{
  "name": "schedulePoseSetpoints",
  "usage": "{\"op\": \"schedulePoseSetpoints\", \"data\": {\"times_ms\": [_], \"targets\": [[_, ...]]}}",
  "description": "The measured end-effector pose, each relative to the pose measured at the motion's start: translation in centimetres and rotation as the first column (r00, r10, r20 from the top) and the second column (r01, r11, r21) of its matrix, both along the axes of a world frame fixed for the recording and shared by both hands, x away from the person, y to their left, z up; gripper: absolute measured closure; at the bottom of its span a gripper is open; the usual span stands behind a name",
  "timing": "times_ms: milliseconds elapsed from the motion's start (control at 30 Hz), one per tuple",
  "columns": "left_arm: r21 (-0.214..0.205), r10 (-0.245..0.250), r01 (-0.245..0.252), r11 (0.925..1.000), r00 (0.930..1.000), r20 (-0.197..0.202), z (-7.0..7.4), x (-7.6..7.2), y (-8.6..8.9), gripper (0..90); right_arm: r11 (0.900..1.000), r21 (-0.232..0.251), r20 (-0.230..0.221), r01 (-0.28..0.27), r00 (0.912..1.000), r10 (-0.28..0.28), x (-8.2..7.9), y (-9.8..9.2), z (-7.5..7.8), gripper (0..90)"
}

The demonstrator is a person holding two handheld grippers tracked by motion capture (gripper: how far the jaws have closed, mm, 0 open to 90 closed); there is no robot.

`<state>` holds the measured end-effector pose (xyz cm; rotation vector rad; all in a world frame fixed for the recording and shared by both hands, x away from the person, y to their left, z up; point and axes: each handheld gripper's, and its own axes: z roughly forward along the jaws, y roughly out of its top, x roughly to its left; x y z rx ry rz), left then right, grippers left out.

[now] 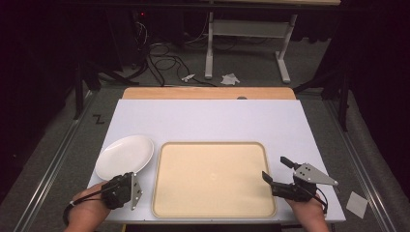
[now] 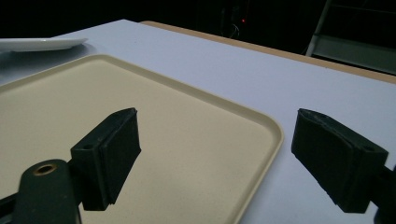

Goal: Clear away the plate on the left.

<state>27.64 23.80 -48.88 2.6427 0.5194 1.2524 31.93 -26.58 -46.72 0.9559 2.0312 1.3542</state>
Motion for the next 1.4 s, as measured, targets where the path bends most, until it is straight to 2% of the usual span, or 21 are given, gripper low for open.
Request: {"op": "schedulePoseSetpoints", "data": {"times_ms": [333,767,1167,1333,1400], "targets": [[-0.006,-0.011,0.011,0.9999,0.9997,0.022,0.2,-0.2,-0.2,87.2,1.0,0.0,-0.001,0.001,1.0,-0.001,0.0,0.0,0.0,16.5],[-0.008,-0.048,0.049,0.9988,0.9972,0.057,0.4,-0.7,-0.9,87.1,1.0,-0.002,0.001,0.001,1.0,-0.001,0.0,0.0,0.0,16.5],[0.002,-0.09,0.09,0.9959,0.9901,0.107,0.8,-1.3,-2.0,86.9,1.0,-0.001,-0.004,0.001,1.0,-0.001,0.0,0.1,0.0,16.5],[0.022,-0.116,0.114,0.9932,0.9867,0.114,1.1,-1.7,-2.8,86.9,1.0,-0.001,-0.003,0.001,1.0,-0.001,0.1,0.0,-0.1,16.5],[0.015,-0.128,0.127,0.9918,0.9844,0.121,1.0,-1.8,-3.1,86.9,1.0,0.0,-0.007,0.002,1.0,-0.002,0.1,0.0,-0.1,16.5]]}}
